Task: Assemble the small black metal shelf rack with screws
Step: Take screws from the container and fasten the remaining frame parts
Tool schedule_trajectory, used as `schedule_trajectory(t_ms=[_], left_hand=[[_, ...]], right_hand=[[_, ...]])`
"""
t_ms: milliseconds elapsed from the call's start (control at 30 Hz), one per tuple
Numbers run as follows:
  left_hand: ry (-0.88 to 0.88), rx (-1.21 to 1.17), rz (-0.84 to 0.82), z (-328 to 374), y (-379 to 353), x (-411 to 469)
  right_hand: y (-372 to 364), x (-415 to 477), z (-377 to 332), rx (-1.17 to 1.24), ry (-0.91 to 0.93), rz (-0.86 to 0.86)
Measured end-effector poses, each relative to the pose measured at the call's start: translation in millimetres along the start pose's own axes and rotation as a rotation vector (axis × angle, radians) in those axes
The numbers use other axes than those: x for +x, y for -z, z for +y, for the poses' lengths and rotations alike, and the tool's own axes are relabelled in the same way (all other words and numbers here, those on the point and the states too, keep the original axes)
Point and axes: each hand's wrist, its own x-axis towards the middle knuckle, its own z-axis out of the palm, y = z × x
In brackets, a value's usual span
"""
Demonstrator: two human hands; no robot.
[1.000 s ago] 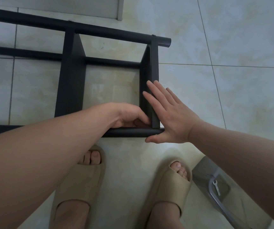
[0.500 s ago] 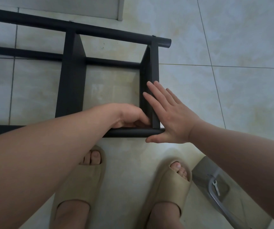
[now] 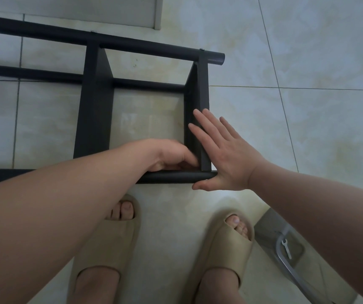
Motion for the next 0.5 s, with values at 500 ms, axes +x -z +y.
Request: schedule_trajectory(t_ms=[500], left_hand=[[0.044,0.053,0.011,1.3,-1.5,-2.3]], right_hand=[[0.1,0.0,-0.6,-0.024,-0.001,0.010]])
